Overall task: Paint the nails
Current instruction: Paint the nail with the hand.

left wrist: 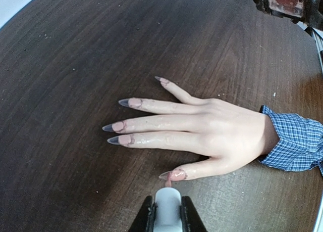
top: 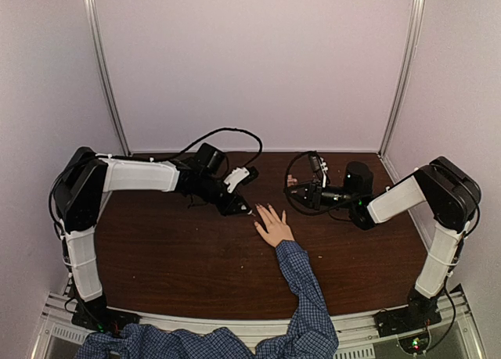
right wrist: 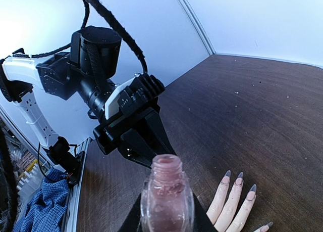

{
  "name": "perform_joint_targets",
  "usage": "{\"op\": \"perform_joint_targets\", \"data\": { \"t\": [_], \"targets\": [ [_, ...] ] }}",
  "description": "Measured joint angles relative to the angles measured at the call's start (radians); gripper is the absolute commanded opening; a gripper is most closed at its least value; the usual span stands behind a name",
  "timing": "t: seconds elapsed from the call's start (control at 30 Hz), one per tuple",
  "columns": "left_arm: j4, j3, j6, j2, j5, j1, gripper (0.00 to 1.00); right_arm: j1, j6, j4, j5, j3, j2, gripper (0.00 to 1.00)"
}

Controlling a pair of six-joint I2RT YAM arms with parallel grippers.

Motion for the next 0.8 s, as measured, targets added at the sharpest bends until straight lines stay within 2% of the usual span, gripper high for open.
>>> {"op": "perform_joint_targets", "data": {
  "t": [0.8],
  "targets": [
    [-0.001, 0.003, -0.012, 0.045, 0.029, -0.010, 0.00, 0.000, 0.001, 0.006, 0.000, 0.000, 0.000, 0.00]
  ]
}}
